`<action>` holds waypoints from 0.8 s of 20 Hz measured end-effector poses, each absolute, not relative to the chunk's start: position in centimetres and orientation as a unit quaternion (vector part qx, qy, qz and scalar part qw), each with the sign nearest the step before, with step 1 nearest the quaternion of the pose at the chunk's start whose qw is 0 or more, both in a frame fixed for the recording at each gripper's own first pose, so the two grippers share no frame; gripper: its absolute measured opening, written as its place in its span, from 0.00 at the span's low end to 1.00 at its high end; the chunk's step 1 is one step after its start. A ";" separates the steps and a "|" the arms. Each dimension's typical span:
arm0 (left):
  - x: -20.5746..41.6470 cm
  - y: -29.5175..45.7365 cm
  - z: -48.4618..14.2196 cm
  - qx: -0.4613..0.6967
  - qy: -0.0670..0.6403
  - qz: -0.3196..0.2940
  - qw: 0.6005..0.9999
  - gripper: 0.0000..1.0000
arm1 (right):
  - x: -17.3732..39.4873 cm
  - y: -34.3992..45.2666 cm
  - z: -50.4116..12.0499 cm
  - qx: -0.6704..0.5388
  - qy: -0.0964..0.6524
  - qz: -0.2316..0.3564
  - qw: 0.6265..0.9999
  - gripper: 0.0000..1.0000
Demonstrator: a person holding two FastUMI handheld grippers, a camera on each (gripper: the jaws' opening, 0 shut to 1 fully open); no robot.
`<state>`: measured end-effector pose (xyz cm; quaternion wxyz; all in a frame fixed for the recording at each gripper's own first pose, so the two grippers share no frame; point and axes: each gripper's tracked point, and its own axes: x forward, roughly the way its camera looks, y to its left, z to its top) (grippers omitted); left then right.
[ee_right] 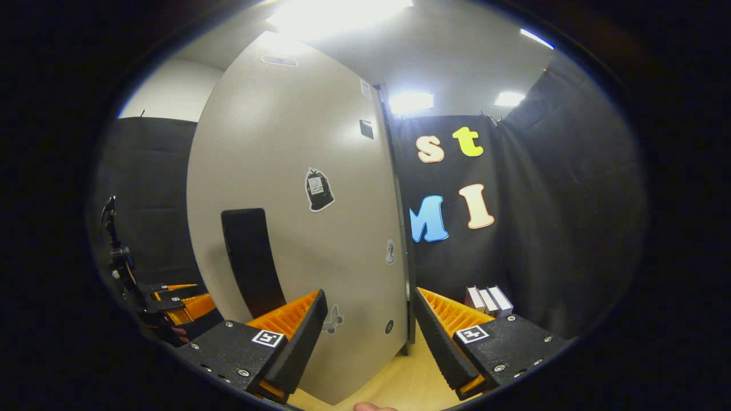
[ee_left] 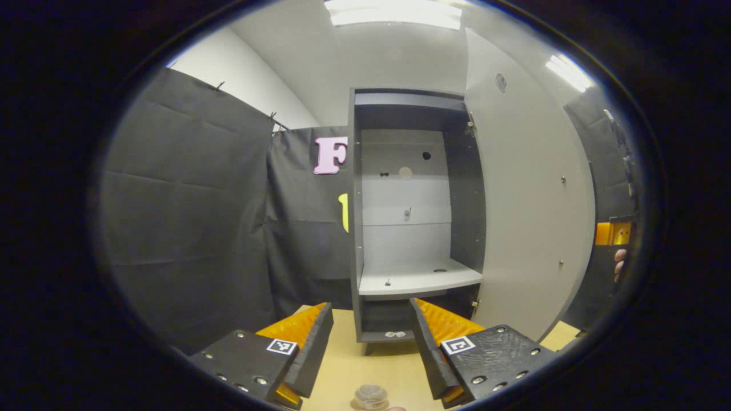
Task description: Open the cabinet door with the right hand, grasp the bottle in the cabinet with the left hand and place it on the coaster, then close the cabinet door with the right hand.
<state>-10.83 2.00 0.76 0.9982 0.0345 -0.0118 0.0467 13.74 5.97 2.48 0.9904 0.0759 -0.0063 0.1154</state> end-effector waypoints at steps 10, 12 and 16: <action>-9.5 7.8 0.7 0.036 -0.024 0.034 0.998 0.81 | 17.0 13.3 2.2 0.108 -0.013 0.116 0.987 0.94; -9.1 7.1 1.2 0.034 -0.030 0.021 0.999 0.76 | 16.7 12.7 2.9 0.092 -0.026 0.100 0.990 0.94; -8.6 5.3 1.4 0.033 -0.034 0.008 0.999 0.81 | 17.4 12.4 2.5 0.056 -0.039 0.087 0.994 0.95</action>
